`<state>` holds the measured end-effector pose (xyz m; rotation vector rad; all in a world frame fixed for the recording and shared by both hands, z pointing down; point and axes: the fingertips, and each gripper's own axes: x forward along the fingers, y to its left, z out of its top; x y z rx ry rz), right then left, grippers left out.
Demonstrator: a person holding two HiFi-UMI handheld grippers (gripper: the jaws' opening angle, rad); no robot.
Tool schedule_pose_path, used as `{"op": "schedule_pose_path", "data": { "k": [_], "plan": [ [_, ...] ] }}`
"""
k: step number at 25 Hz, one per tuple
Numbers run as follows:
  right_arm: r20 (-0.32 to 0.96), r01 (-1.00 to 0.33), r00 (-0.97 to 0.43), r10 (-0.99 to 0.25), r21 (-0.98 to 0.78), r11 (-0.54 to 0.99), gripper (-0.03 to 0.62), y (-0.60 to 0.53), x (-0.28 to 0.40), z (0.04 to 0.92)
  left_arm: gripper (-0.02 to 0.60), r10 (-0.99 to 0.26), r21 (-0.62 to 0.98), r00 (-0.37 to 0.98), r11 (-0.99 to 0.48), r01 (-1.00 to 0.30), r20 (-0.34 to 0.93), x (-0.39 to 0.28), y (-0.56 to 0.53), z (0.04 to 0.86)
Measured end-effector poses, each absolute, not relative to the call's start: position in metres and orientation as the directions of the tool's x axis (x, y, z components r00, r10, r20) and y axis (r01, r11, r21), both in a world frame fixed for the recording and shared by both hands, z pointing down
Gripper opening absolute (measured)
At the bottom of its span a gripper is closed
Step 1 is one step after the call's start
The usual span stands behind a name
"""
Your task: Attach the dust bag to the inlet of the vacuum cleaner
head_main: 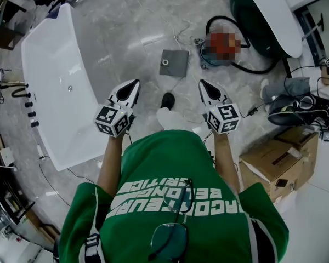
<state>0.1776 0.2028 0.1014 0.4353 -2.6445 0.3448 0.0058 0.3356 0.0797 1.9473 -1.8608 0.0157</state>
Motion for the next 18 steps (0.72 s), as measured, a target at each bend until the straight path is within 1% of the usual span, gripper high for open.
{"op": "schedule_pose_path", "data": {
  "k": [9,18],
  "plan": [
    [0.465,-0.394,-0.844,-0.268,-0.196,0.898,0.008,0.131,0.149,0.114,0.005,-0.93,0.325,0.133,-0.016,-0.946,0.343,-0.027,0.263,0.087],
    [0.491,-0.383,-0.837,-0.24,-0.213,0.899,0.008,0.104,0.13,0.131,0.005,-0.926,0.345,0.123,0.008,-0.938,0.357,-0.046,0.235,0.097]
  ]
}}
